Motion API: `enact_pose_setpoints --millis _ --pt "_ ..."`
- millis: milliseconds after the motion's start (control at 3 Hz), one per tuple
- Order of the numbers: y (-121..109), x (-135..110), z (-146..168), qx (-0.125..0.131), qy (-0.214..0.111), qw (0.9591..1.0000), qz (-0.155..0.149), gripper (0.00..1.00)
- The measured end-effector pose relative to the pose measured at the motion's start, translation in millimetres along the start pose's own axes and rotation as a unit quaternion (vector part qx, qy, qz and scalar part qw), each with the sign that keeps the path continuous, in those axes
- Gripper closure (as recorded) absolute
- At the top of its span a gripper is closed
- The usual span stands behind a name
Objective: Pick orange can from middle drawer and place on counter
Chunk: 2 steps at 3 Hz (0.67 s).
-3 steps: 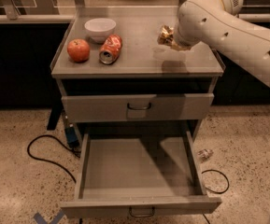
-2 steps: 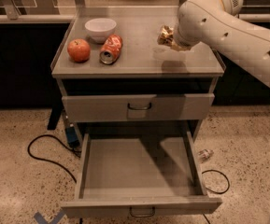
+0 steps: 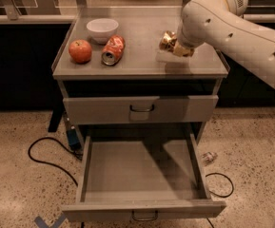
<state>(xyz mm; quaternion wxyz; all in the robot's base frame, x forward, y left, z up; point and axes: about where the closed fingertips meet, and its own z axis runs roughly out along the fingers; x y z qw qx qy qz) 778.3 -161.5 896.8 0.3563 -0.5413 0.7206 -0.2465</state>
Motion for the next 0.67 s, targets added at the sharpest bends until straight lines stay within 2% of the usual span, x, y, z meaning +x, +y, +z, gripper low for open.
enact_pose_setpoints --millis 333,667 --pt "0.0 0.0 0.0 0.000 0.000 1.0000 0.000 0.00" --pt "0.0 0.0 0.0 0.000 0.000 1.0000 0.000 0.00"
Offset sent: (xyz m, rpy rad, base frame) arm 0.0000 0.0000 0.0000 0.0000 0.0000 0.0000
